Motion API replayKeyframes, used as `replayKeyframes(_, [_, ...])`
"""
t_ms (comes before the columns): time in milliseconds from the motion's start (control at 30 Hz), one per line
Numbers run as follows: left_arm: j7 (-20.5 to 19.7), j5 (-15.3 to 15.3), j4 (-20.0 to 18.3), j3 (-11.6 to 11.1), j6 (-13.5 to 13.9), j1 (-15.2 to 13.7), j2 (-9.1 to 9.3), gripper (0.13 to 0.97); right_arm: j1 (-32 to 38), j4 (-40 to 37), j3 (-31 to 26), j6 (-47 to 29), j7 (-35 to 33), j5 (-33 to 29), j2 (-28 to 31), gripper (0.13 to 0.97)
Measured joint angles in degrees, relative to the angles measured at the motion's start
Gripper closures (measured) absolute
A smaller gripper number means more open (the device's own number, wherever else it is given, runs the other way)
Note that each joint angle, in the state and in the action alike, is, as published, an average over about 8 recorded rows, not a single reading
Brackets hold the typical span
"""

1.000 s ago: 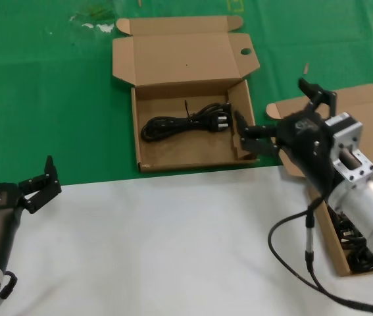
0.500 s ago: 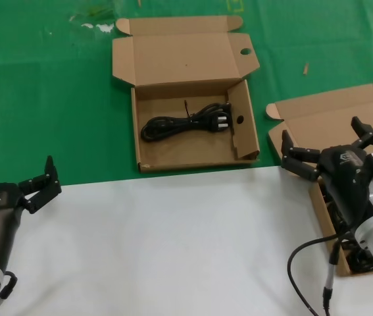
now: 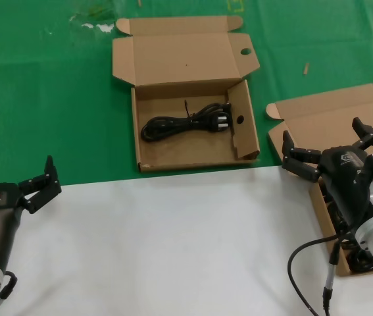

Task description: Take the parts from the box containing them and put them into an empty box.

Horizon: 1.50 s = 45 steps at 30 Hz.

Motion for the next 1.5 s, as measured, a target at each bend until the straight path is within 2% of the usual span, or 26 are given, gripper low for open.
replayKeyframes(1500, [0.0, 0.0, 0.0, 0.0, 0.0, 0.0, 0.00, 0.132, 0.0, 0.0, 0.0, 0.0, 0.0, 0.0, 0.0, 0.129])
